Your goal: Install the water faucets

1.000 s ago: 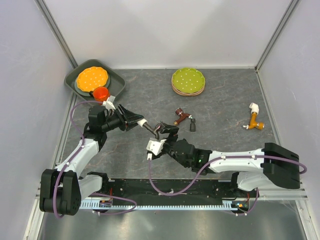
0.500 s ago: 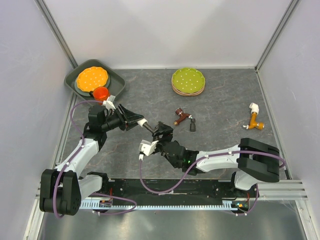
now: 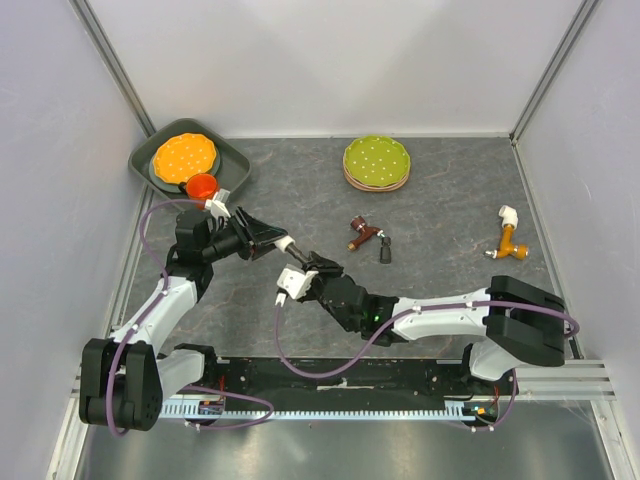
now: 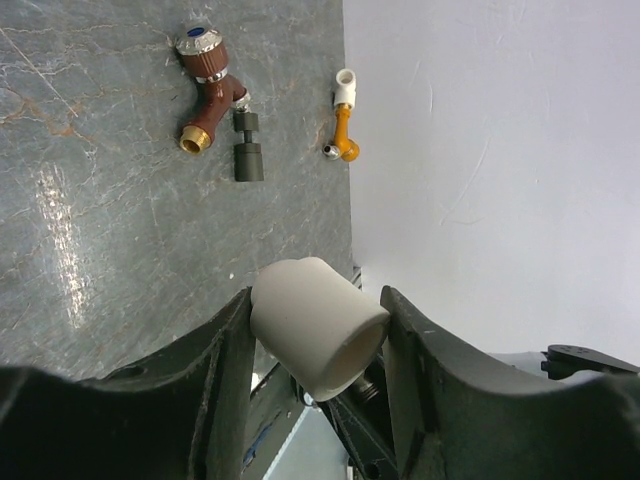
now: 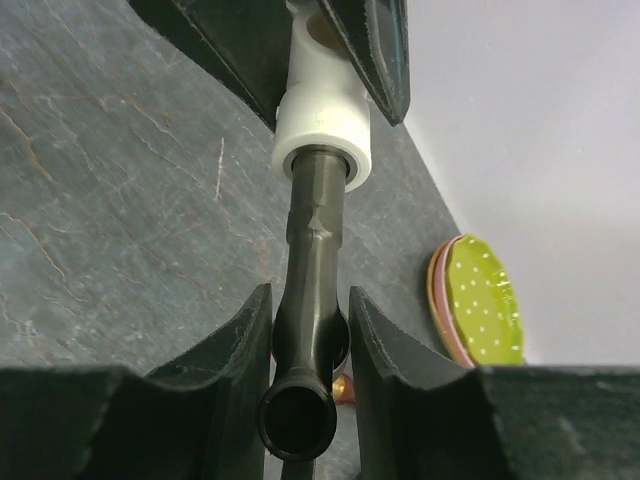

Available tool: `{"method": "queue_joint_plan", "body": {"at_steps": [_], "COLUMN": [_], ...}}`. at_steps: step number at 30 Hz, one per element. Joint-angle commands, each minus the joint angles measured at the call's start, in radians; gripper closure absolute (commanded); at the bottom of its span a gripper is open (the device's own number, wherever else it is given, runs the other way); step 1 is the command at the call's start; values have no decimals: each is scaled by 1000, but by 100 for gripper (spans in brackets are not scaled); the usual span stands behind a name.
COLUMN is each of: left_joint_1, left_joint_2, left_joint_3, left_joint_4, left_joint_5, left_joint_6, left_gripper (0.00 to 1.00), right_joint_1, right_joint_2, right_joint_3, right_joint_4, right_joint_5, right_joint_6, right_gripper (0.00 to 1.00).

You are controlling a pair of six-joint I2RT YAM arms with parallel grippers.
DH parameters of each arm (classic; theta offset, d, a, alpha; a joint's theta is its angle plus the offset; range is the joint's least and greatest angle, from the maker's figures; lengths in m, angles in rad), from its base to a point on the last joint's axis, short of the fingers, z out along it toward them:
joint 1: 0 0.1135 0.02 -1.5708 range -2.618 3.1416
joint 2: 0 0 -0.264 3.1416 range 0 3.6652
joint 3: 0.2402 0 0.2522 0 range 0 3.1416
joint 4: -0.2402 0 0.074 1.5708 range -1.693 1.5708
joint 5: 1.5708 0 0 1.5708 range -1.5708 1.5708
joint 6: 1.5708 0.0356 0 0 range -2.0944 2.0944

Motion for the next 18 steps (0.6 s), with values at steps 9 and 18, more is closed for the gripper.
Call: {"method": "queue_joint_plan", "body": {"at_steps": [9,18], "left_joint_1": [3,3], "left_joint_2": [-21,-27], "left_joint_3": [34,22], "left_joint_4": [102,140], "left_joint_5": [52,57], "left_joint_6": [-15,-31], "left_gripper": [98,98], "right_joint_1": [-211,-437], "right_joint_2": [-136,-86], "right_joint_3": [49,-11], "right_joint_4": [-60,188], "right_joint_5": [-421,-804], "right_joint_6": [749,1449], "right_gripper": [100,100]}}
